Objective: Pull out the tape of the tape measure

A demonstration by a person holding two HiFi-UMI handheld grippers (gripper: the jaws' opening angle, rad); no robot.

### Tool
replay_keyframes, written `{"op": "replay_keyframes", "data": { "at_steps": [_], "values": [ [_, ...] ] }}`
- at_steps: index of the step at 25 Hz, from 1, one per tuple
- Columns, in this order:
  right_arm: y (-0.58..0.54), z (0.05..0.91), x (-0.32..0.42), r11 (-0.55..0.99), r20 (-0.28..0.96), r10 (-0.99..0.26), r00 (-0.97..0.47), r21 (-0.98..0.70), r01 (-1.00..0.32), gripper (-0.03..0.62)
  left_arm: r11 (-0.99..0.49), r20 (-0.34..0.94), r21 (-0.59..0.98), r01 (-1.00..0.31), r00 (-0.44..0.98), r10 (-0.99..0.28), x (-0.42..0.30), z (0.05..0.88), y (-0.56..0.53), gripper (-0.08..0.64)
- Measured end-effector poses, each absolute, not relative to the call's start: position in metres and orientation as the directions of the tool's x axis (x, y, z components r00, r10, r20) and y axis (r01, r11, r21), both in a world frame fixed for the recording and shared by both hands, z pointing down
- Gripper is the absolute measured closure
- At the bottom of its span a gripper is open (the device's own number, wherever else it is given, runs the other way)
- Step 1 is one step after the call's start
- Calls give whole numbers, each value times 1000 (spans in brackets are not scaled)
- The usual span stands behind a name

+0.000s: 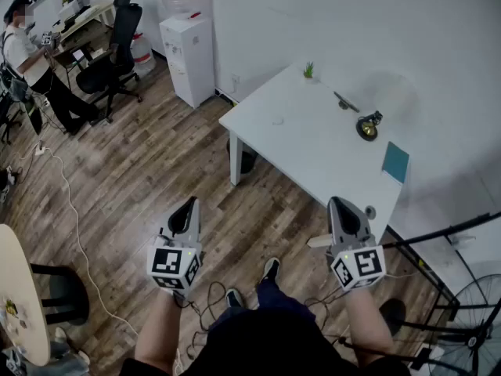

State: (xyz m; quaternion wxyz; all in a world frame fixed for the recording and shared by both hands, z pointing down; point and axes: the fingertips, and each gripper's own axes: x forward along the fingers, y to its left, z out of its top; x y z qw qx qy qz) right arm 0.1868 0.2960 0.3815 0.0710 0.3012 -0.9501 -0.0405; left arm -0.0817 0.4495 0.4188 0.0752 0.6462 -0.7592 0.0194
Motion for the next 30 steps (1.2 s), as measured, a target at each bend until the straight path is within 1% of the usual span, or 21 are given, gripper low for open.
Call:
{"op": "replay_keyframes", "data": {
  "at_steps": [6, 10, 13, 16, 19, 20, 21, 22, 23, 24, 26, 30],
  "values": [
    [338, 360, 200, 809, 68, -583, -810, 144, -570, 589, 141, 98, 24, -990, -138, -986, -56, 388, 489, 555],
    [345, 361, 211, 818, 60, -571, -819, 130, -561, 589, 149, 103, 6, -989, -148, -984, -39, 381, 498, 555],
    [342, 359, 226, 818, 49, -571, -820, 115, -563, 589, 150, 104, -17, -989, -151, -983, -22, 377, 496, 554],
    [329, 362, 249, 810, 45, -586, -809, 64, -583, 589, 152, 106, -37, -988, -155, -982, -5, 371, 487, 554],
    [311, 355, 276, 789, 9, -615, -789, 37, -614, 586, 177, 61, -74, -981, -182, -981, 12, 355, 480, 553],
    [306, 350, 283, 785, -7, -619, -785, 33, -619, 584, 186, 38, -83, -979, -189, -981, 16, 348, 478, 505],
    [302, 346, 290, 785, -23, -619, -785, 27, -619, 545, 190, 24, -88, -978, -193, -981, 21, 341, 476, 379],
    [298, 342, 296, 787, -37, -616, -787, 19, -617, 486, 191, 22, -91, -977, -194, -981, 27, 338, 474, 328],
    [295, 339, 302, 789, -51, -613, -788, 9, -614, 438, 189, 30, -95, -977, -193, -981, 32, 336, 471, 316],
    [290, 337, 307, 791, -63, -611, -789, -2, -612, 411, 185, 45, -98, -978, -190, -981, 38, 336, 468, 311],
    [280, 335, 313, 798, -84, -602, -794, -23, -603, 401, 177, 70, -106, -978, -185, -980, 49, 338, 461, 310],
    [269, 339, 322, 815, -93, -579, -810, -52, -576, 405, 191, 85, -131, -973, -203, -976, 66, 342, 456, 311]
  ]
}}
